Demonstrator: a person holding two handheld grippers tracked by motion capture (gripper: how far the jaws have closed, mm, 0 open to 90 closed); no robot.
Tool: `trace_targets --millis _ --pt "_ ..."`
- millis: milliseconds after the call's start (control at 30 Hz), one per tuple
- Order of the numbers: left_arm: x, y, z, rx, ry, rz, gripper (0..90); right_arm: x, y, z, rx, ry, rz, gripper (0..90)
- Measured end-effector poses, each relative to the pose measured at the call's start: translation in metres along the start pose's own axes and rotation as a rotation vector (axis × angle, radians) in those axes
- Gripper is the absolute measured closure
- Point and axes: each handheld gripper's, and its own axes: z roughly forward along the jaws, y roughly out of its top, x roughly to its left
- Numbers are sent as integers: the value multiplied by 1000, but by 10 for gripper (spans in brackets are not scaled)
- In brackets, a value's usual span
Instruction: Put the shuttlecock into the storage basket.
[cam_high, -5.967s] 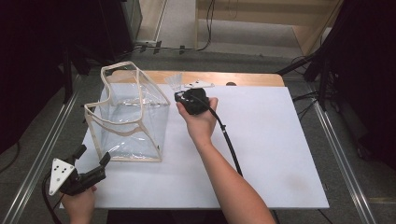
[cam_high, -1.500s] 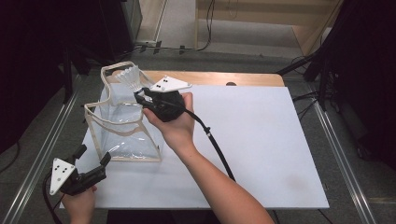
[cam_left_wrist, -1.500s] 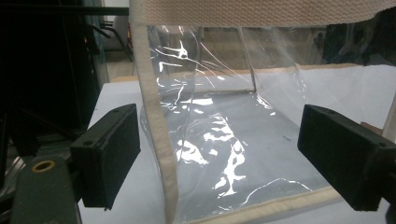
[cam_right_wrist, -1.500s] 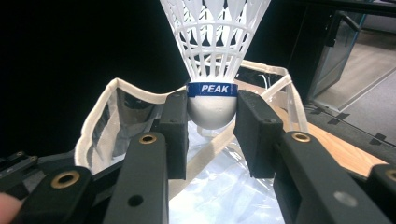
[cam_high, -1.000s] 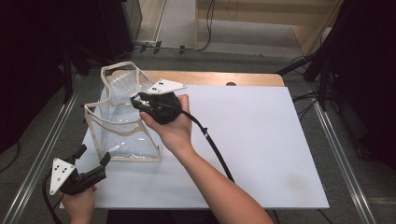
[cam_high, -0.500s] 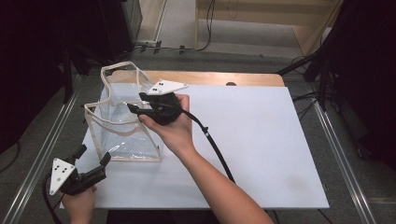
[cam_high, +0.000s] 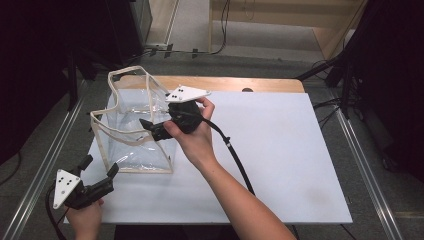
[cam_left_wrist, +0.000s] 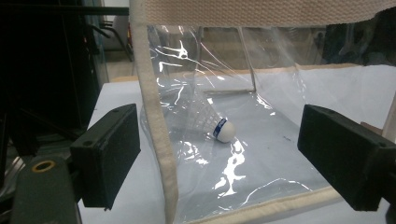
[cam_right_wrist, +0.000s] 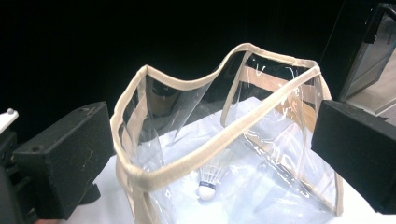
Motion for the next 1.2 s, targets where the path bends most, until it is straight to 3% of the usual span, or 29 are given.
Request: trace_targets --millis 433,1200 --pt "0 0 0 1 -1 0 137 -5 -14 -17 6 -54 -38 0" --pt "-1 0 0 4 1 3 137 -20 -57 -37 -4 -135 -28 0"
